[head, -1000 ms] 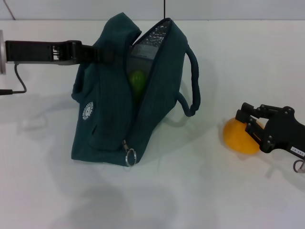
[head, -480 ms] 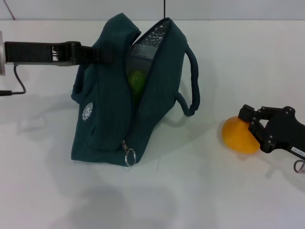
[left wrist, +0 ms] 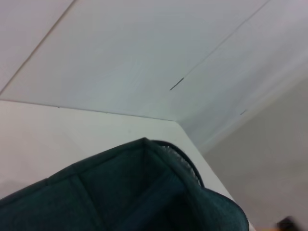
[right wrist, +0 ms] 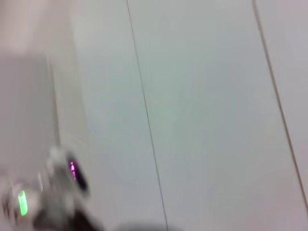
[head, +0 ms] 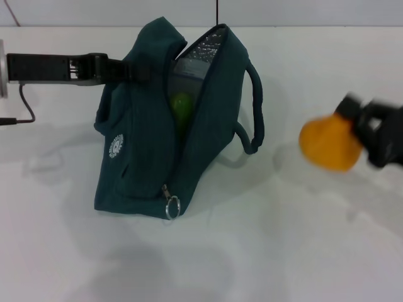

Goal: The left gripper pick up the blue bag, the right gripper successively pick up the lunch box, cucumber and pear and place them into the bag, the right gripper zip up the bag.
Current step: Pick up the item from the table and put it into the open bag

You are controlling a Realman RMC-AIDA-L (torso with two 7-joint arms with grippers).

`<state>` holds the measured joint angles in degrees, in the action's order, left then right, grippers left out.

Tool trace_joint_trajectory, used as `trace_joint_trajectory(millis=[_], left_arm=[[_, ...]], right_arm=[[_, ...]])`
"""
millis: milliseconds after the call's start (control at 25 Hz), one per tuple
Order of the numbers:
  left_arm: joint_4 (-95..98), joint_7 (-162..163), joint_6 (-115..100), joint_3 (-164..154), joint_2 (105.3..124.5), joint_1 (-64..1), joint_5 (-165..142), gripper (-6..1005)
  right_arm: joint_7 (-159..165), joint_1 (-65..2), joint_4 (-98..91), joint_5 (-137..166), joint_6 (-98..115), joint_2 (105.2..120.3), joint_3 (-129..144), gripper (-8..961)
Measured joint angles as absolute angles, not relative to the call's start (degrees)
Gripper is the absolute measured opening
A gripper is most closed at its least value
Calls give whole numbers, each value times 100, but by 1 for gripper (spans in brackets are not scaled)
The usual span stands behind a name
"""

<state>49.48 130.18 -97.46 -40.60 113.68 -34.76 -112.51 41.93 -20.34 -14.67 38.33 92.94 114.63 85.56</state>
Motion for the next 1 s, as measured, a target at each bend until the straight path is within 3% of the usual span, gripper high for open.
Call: trace_joint_trajectory(millis=[240, 640, 1000], left_arm=[[4948, 13063, -9753, -4107, 11372, -3511, -11065, 52], [4948, 13157, -9842, -4122, 11421, -3573, -11051, 52], [4946, 13184, -9843, -4122, 11444, -3557, -11047, 52]], right_arm=[[4229, -2338, -2352, 3367, 9747, 11519, 8552, 45], [4438, -3601, -2463, 3640, 8583, 11535, 8627, 55], [4441, -4002, -2507, 3745, 7926, 11616, 8983, 63]])
